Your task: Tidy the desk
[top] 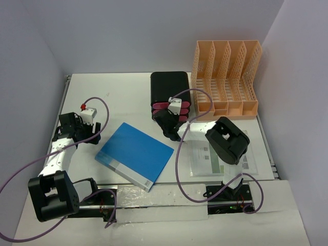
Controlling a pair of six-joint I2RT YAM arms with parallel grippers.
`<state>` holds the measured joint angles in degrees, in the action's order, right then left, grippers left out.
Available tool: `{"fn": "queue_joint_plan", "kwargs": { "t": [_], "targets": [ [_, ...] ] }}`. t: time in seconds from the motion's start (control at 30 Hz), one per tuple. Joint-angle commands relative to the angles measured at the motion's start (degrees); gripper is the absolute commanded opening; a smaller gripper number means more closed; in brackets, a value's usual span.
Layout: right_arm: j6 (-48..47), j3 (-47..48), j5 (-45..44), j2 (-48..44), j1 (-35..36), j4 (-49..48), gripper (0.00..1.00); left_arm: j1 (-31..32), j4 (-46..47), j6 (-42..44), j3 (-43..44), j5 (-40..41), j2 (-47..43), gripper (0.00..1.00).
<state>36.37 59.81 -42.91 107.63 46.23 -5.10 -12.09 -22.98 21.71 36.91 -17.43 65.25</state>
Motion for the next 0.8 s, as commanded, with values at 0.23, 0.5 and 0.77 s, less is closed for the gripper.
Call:
{"fn": "queue_joint_plan", "kwargs": {
  "t": [0.23,0.5,0.77],
  "targets": [
    [8.5,-10.1,0.6,-6.7,5.8,2.1,0.31,-0.9,-0.5,1.2,2.8,-2.4,-2.1,0.81],
    [12.1,-13.0,-1.1,-9.6,10.3,6.3,0.31,-1.0,-0.9,1.4,2.9,-2.8,-2.9,0.81],
    [12.1,-15.0,-1.8,-13.1,11.8,7.9,0.35,-1.1,-1.1,1.5,2.8,-3.2,-3.5,0.81]
  ]
}}
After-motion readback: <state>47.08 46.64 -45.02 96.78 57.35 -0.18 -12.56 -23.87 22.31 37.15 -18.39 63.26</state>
